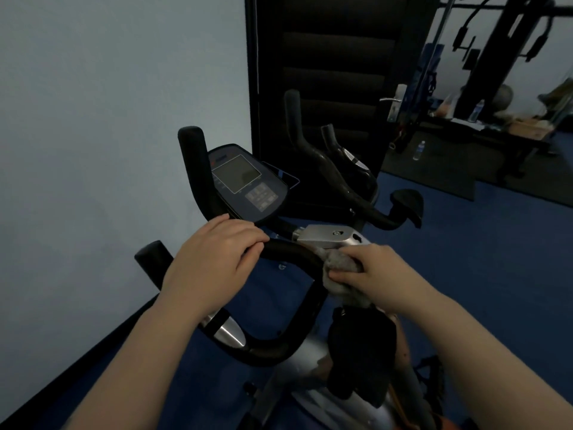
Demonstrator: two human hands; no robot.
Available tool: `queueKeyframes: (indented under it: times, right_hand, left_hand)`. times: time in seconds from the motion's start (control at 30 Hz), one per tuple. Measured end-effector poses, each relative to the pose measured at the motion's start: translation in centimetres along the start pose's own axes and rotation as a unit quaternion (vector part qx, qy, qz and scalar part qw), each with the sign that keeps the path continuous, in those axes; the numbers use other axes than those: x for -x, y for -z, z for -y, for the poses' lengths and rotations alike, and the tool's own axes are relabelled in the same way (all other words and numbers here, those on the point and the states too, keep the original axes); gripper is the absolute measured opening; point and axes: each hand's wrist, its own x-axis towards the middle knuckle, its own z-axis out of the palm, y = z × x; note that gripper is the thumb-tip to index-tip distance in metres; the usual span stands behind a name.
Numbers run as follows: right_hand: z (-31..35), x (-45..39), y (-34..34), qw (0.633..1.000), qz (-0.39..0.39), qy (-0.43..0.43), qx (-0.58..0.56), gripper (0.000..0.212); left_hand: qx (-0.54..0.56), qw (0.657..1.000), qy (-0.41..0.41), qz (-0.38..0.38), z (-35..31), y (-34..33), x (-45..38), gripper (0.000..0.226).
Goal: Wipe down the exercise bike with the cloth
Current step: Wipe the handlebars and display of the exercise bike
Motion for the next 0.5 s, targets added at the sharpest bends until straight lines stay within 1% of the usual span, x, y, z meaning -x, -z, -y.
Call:
queueKeyframes:
  times: [0.03,0.07,0.13,0.2,0.27,0.3,0.33,0.37,0.43,0.5]
  right_hand:
    - [0.2,-0.4,-0.2,1.0,-0.017,0.003,-0.013,0.007]
    - [0.4,-0.5,-0.5,0.998,-0.032,0.005,-0.049,0.007]
    - [0.1,-0.1,-1.2,0.992,-0.039,0.009,-0.121,0.012]
    - [-1.2,0.7,-1.1,0.993,-0.03,0.019,-0.116,0.015]
    - [-2.6,1.0,-0.3,0.995,0.002,0.014,-0.094,0.016]
    - [-3.0,0.9,0.1,0.996,0.018,0.01,-0.083,0.016]
    - [-3.1,0.7,0.3,0.997,0.021,0.012,-0.079,0.016]
    - [-3.0,0.3,0.2,0.996,0.007,0.019,-0.082,0.016]
    - [-2.3,-0.2,-0.5,0.991,-0.041,0.035,-0.119,0.014]
    - [-2.1,-0.1,-1.6,0.983,-0.061,0.048,-0.168,0.011]
  left_hand:
    - [-0.004,1.0,-0.001,0.001,0.0,0.0,0.0,0.02]
    - [-0.008,1.0,0.0,0.002,0.0,-0.1,0.1,0.021]
    - [-0.013,1.0,0.007,0.006,-0.2,0.0,0.0,0.024]
    - [-0.016,1.0,0.011,0.006,-0.3,0.1,-0.1,0.021]
    - [-0.024,1.0,0.02,0.002,-0.2,0.1,-0.1,0.02]
    - [-0.011,0.999,0.035,-0.004,-0.2,-0.1,-0.2,0.019]
    - [0.029,0.997,0.068,-0.013,-0.6,-0.3,-0.2,0.019]
    - [0.09,0.989,0.114,-0.028,-1.2,-0.4,-0.2,0.019]
    - [0.21,0.952,0.214,-0.057,-3.3,-1.4,-0.2,0.02]
    - [0.242,0.928,0.269,-0.085,-5.7,-2.8,-0.1,0.02]
